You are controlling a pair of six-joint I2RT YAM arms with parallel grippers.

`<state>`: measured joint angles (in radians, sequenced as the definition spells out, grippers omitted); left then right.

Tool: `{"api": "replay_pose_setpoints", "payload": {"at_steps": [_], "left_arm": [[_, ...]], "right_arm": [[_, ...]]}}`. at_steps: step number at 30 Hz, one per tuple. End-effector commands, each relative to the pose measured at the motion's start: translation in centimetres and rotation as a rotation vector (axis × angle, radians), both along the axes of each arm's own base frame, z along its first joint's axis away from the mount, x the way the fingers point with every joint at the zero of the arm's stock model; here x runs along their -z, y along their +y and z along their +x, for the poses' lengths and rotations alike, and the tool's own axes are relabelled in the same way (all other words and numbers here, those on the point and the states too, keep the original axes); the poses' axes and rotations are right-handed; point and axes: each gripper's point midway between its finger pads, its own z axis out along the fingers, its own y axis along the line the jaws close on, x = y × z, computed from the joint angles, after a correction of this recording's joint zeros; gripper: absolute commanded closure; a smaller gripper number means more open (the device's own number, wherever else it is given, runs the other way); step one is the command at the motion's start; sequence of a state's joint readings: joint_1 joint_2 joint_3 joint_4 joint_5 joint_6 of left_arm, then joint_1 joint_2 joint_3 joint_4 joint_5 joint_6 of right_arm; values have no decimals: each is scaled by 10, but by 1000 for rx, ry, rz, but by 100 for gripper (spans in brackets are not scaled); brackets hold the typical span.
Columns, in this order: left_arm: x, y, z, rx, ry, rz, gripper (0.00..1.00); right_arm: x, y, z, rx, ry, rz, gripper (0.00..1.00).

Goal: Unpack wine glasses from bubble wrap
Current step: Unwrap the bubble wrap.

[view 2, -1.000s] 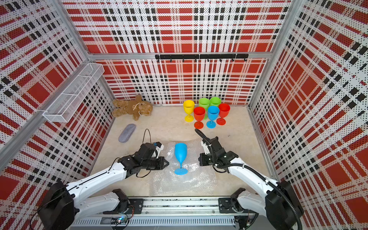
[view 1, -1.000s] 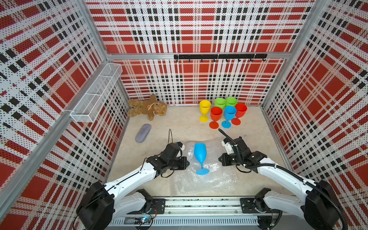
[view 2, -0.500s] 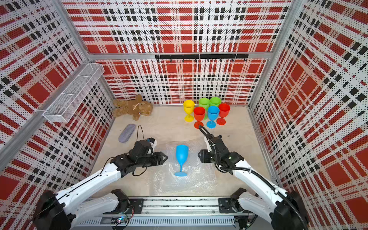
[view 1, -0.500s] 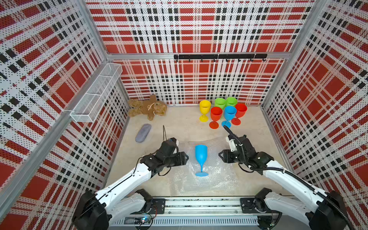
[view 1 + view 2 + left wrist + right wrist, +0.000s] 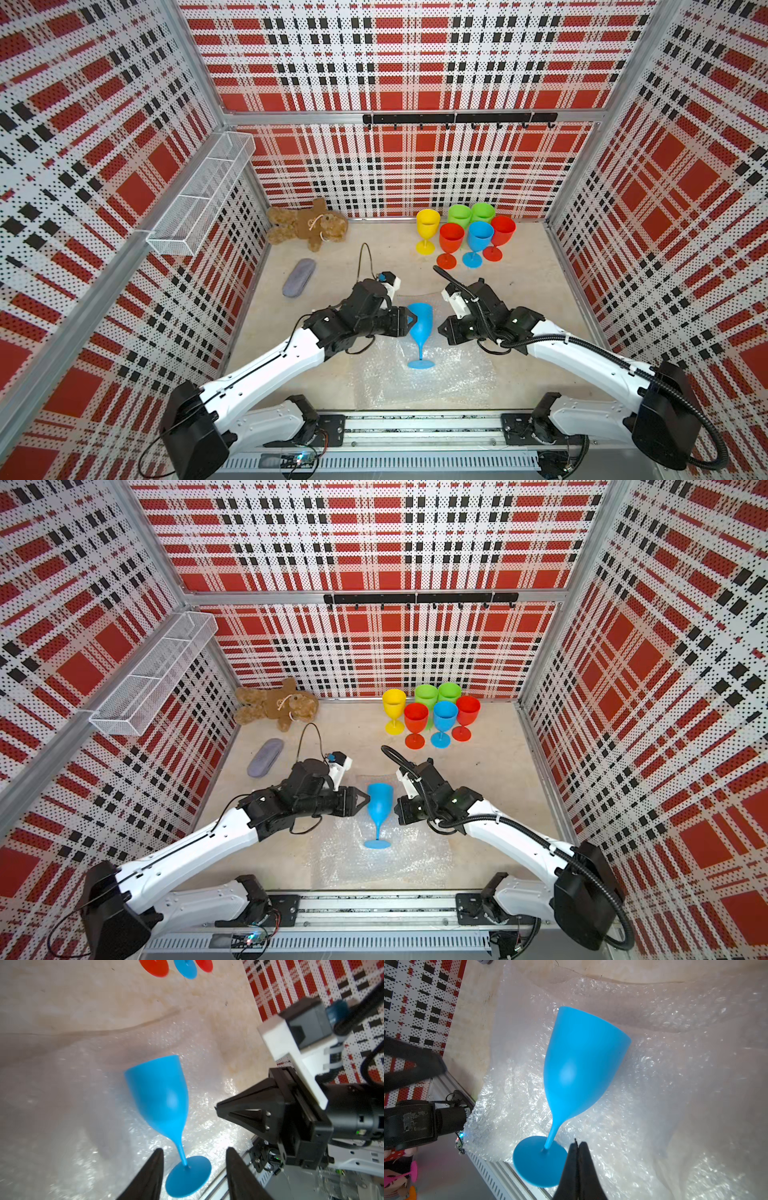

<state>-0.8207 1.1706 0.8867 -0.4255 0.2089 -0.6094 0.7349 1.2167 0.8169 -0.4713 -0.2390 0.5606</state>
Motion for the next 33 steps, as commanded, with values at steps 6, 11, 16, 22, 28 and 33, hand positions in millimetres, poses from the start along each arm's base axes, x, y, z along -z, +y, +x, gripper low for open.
{"api": "replay_pose_setpoints", "payload": {"at_steps": [6,11,16,22,28,33], "left_arm": [[46,14,3,-57,75,79,57],[82,56,9,-199,161,93,57],[121,77,2,-294,258,118,56],[152,76,-2,-295,293,197,59],[171,73,-11,-266,324,232,61],[138,71,-1,-271,241,196,55]], "right_arm": [[19,-1,1,32,28,-4,100],[51,-22,8,78,31,-143,100],[83,-45,18,149,70,-224,99],[117,-51,18,160,131,-260,99],[116,-53,20,170,142,-234,96],[63,-50,27,112,24,-204,73]]}}
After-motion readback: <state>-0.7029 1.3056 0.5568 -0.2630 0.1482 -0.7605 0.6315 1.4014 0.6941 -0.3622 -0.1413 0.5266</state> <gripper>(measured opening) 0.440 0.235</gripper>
